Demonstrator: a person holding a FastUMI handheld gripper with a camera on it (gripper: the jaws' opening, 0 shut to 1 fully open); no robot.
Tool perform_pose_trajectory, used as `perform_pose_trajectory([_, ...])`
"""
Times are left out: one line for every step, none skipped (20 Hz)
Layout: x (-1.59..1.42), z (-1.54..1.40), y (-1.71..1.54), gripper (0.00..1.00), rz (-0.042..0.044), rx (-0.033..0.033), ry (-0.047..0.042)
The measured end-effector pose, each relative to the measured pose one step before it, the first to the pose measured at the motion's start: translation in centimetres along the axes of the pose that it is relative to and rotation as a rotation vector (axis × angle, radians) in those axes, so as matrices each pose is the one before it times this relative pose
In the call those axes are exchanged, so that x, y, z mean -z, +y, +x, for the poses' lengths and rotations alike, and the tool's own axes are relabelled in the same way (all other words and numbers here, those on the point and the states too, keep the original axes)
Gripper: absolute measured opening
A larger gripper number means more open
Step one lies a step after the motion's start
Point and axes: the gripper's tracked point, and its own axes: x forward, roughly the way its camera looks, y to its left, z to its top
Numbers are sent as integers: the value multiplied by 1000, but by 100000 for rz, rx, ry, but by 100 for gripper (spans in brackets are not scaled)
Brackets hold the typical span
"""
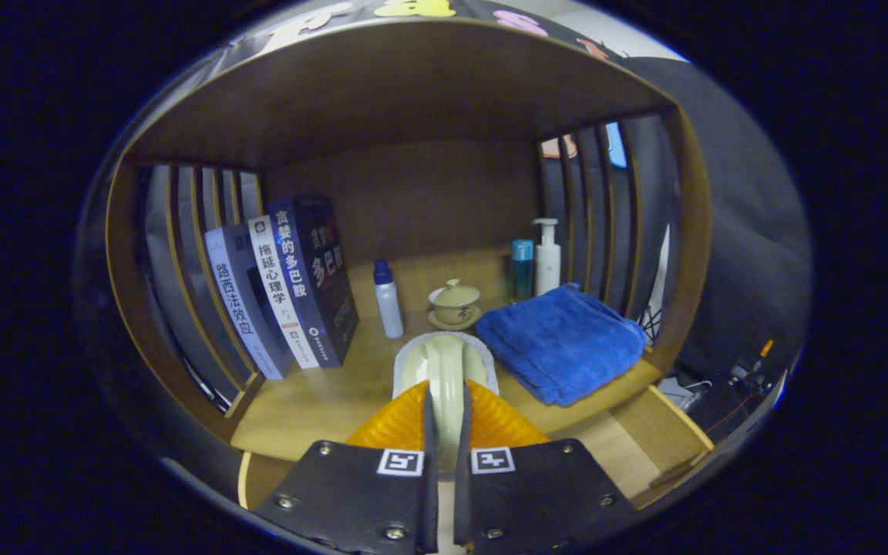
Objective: Pull open the drawer, take out the items inside it, and place them on the countertop above the cabinet.
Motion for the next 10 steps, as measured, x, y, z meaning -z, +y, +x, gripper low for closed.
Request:
perform_pose_trajectory([399,786,401,8,-1092,-931,1312])
perform_pose_trajectory([311,815,286,8,-636,-615,1314])
perform_pose_trajectory([340,733,174,9,-489,-354,1268])
perform_pose_trajectory([396,716,195,9,-44,-575,1247])
perform_pose_trajectory([233,687,347,8,93,-1451,983])
perform_pose_trajectory([45,600,180,8,108,-1291,78])
perform_pose_trajectory([-682,601,86,9,1211,-966,-2041])
perform_pose_trajectory([24,476,-120,9,1036,-346,-155])
perform_pose_trajectory([-50,325,-166,8,1207,-629,148])
perform_pose_trajectory([-105,289,77,9,1762,-973,-688])
